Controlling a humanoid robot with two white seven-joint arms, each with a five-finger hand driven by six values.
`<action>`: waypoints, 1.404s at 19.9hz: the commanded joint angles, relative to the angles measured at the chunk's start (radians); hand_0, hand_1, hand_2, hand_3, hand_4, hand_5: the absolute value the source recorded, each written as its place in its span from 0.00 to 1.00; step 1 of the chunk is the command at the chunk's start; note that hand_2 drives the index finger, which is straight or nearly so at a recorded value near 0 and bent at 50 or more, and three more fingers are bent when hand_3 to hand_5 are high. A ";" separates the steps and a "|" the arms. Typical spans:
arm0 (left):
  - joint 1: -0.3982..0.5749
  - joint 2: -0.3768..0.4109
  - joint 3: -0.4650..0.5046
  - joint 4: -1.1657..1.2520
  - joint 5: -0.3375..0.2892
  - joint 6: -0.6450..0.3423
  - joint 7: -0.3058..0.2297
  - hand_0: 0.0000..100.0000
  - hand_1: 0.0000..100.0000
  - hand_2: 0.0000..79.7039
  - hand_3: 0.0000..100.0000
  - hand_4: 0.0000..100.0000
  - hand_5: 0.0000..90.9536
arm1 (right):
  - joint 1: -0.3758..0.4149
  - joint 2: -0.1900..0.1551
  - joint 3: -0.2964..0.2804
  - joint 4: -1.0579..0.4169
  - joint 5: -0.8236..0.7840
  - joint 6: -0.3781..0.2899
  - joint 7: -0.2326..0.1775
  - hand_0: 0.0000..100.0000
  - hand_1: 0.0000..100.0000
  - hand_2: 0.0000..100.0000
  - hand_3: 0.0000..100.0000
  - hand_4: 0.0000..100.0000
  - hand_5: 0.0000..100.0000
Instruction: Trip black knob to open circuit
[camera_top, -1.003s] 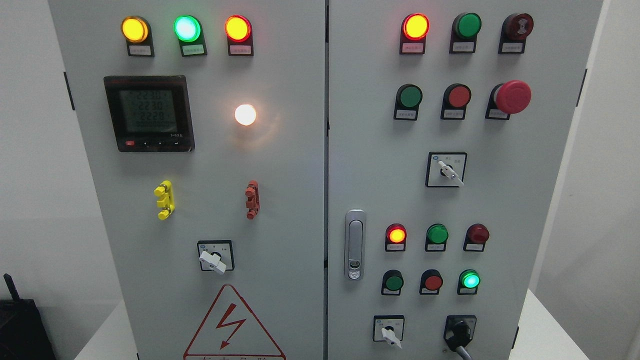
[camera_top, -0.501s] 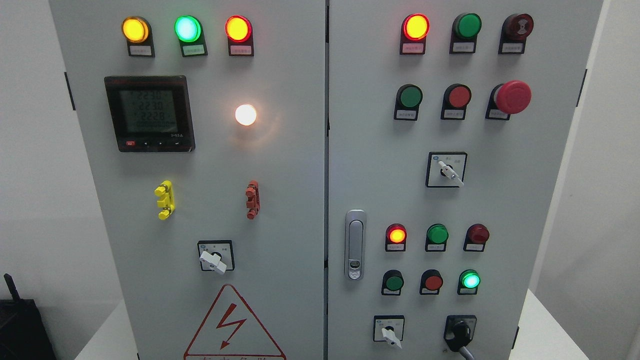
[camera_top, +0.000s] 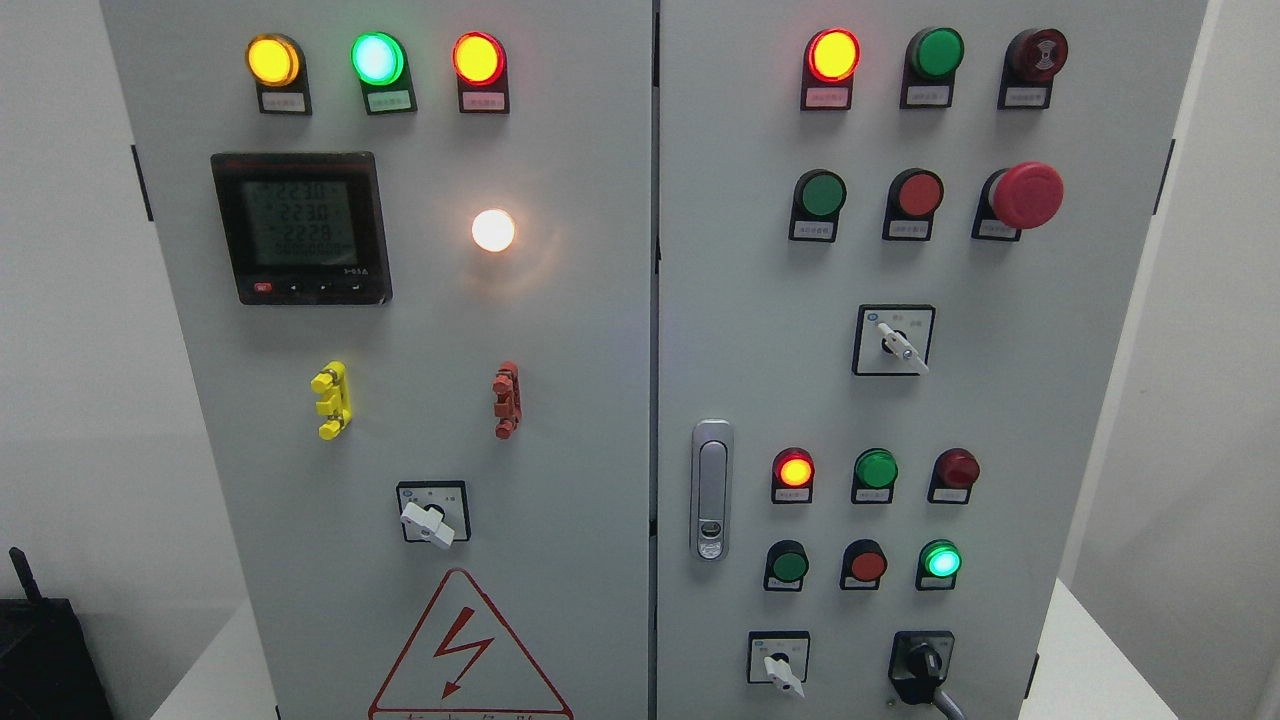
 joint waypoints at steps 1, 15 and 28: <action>0.000 0.000 0.000 -0.025 0.000 0.000 0.000 0.12 0.39 0.00 0.00 0.00 0.00 | 0.001 -0.002 -0.015 0.002 0.000 0.001 0.003 0.00 0.00 0.08 1.00 1.00 0.97; 0.000 0.000 0.000 -0.025 0.000 0.000 0.000 0.12 0.39 0.00 0.00 0.00 0.00 | 0.029 -0.013 -0.019 -0.026 0.000 -0.008 0.002 0.00 0.00 0.08 1.00 1.00 0.97; 0.000 0.002 0.000 -0.025 0.000 0.000 0.000 0.12 0.39 0.00 0.00 0.00 0.00 | 0.173 -0.003 -0.010 -0.133 0.000 -0.040 0.002 0.00 0.00 0.07 1.00 0.98 0.90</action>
